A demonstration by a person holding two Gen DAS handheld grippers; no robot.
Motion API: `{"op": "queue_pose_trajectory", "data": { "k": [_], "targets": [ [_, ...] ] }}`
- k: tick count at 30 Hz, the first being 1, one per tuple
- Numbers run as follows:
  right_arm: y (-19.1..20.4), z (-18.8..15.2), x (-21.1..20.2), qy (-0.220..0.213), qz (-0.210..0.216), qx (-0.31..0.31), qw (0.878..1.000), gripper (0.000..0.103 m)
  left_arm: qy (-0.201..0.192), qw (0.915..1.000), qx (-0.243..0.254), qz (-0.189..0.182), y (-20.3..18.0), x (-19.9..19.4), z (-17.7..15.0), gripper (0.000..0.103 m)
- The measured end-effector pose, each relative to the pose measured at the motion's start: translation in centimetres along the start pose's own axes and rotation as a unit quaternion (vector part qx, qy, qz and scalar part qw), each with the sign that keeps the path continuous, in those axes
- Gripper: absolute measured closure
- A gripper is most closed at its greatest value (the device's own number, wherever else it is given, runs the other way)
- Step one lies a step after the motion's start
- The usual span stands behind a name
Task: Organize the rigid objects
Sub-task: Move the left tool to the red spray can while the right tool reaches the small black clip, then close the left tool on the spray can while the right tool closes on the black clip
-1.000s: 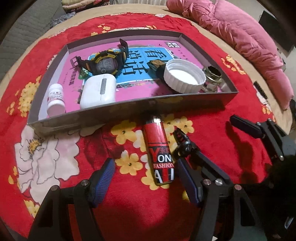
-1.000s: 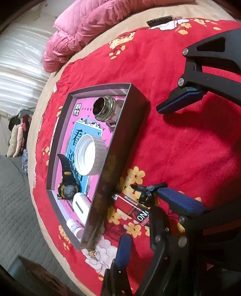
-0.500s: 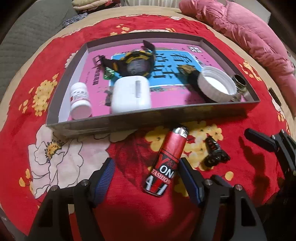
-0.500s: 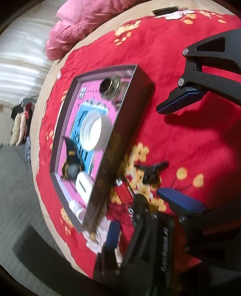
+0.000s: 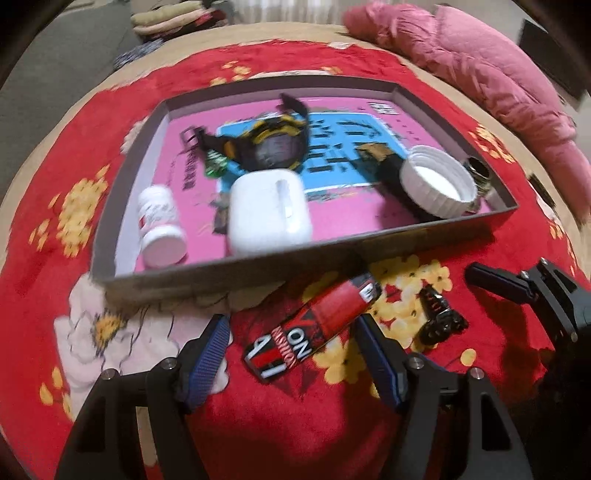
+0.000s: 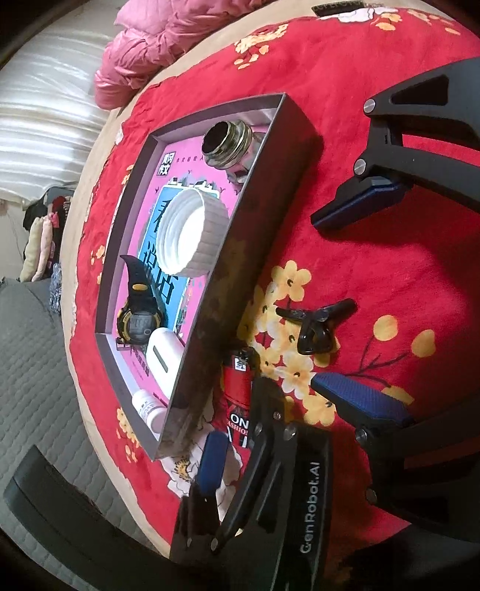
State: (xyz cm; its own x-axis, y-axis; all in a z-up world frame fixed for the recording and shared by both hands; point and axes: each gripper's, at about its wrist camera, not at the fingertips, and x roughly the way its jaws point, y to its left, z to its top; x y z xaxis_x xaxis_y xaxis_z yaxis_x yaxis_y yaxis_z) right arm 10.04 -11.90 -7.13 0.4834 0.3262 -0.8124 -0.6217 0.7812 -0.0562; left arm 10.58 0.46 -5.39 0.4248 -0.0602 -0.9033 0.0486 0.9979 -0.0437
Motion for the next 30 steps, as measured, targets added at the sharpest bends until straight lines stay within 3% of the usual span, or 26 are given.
{"op": "queue_pose_trajectory", "data": {
  "k": [4, 16, 23, 28, 30],
  "targets": [
    [-0.3, 0.1, 0.2, 0.000, -0.002, 0.005, 1.000, 0.041, -0.001, 0.9996, 0.026, -0.008, -0.3, 0.5, 0.3, 0.032],
    [-2.2, 0.2, 0.0, -0.001, 0.009, 0.050, 0.999, 0.074, -0.006, 0.9986, 0.040, -0.034, -0.1, 0.8, 0.3, 0.035],
    [-3.1, 0.1, -0.2, -0.001, 0.021, 0.079, 0.997, 0.078, -0.007, 0.9976, 0.061, -0.033, -1.1, 0.5, 0.2, 0.053],
    [-3.4, 0.1, -0.3, -0.002, 0.029, 0.091, 0.995, 0.078, 0.005, 0.9961, 0.074, -0.047, -1.8, 0.4, 0.4, 0.072],
    [-3.5, 0.0, -0.4, -0.002, 0.033, 0.096, 0.995, 0.078, 0.010, 0.9957, 0.071, -0.058, -1.8, 0.3, 0.5, 0.089]
  ]
}}
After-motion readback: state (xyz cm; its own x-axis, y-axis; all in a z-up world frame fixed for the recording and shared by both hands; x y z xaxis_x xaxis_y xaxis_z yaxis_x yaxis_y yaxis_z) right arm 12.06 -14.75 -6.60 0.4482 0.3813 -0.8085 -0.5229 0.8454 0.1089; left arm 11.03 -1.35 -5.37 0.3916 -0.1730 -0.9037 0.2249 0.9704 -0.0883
